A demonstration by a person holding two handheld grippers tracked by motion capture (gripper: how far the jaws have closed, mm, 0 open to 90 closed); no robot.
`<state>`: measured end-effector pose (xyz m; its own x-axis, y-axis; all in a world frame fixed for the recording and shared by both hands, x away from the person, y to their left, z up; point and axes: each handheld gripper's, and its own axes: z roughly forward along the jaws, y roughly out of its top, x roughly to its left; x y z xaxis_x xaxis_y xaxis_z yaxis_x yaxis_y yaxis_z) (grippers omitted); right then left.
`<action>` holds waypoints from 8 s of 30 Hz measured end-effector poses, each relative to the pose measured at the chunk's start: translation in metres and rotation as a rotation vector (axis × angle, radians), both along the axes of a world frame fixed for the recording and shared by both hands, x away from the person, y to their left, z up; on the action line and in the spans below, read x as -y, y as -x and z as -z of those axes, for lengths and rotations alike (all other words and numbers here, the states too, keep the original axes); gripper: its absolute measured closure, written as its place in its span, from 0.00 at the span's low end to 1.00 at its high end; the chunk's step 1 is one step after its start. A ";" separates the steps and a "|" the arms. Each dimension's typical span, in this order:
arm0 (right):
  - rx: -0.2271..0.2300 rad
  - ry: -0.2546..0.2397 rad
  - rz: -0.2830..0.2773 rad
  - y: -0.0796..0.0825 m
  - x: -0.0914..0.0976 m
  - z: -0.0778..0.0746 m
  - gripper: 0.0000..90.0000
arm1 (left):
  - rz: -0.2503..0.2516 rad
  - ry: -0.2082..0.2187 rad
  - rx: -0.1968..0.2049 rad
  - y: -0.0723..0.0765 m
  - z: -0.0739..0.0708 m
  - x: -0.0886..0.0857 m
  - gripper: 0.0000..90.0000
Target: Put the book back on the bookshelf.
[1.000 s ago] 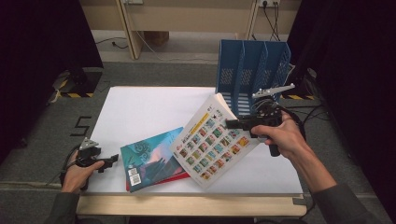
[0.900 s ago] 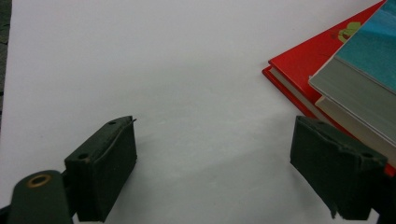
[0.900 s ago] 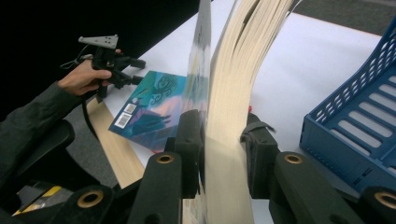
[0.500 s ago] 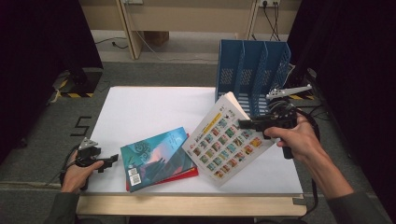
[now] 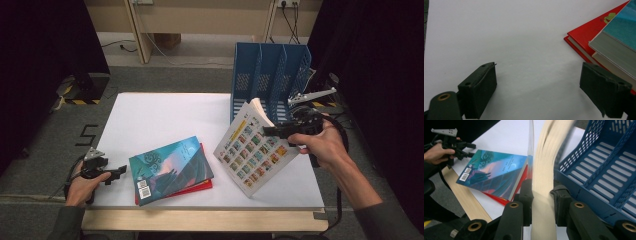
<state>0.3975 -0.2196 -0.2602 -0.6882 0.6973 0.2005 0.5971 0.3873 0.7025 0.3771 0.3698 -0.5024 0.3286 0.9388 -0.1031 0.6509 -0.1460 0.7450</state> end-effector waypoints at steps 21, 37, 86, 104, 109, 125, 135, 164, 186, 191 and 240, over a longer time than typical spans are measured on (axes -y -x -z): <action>0.015 0.170 -0.078 -0.004 -0.038 -0.008 0.82 | 0.006 -0.007 0.001 0.000 0.001 0.001 0.14; -0.017 0.113 -0.026 0.013 -0.018 0.010 0.78 | 0.005 -0.012 0.001 0.000 0.001 0.003 0.12; 0.160 0.138 -0.015 0.024 -0.031 -0.041 0.83 | 0.023 -0.038 -0.001 -0.001 0.002 0.006 0.06; 0.244 0.099 0.073 -0.011 -0.027 -0.095 0.82 | 0.020 -0.020 -0.001 -0.002 0.002 0.005 0.06; 0.267 0.096 0.118 -0.031 -0.029 -0.106 0.82 | 0.020 -0.019 -0.003 -0.002 0.002 0.005 0.06; 0.276 0.069 0.241 -0.092 -0.043 -0.100 0.82 | 0.023 -0.023 -0.002 -0.002 0.003 0.006 0.05; 0.265 0.057 0.313 -0.115 -0.043 -0.092 0.82 | 0.027 -0.034 -0.005 -0.002 0.003 0.007 0.04; 0.212 0.001 0.489 -0.171 -0.055 -0.054 0.82 | 0.034 -0.078 -0.006 -0.003 0.004 0.011 0.02; 0.209 -0.039 0.523 -0.189 -0.077 -0.027 0.82 | 0.037 -0.082 -0.007 -0.002 0.004 0.011 0.02; 0.210 -0.043 0.534 -0.190 -0.075 -0.028 0.82 | 0.035 -0.081 -0.006 -0.002 0.004 0.012 0.02; 0.246 -0.079 0.407 -0.160 -0.071 -0.011 0.81 | 0.036 -0.082 -0.007 -0.002 0.004 0.012 0.02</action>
<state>0.5576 -0.1491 -0.2489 -0.3960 0.9092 0.1289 0.5012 0.0964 0.8599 0.3795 0.3582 -0.5063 0.3616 0.9319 -0.0291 0.6495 -0.2294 0.7249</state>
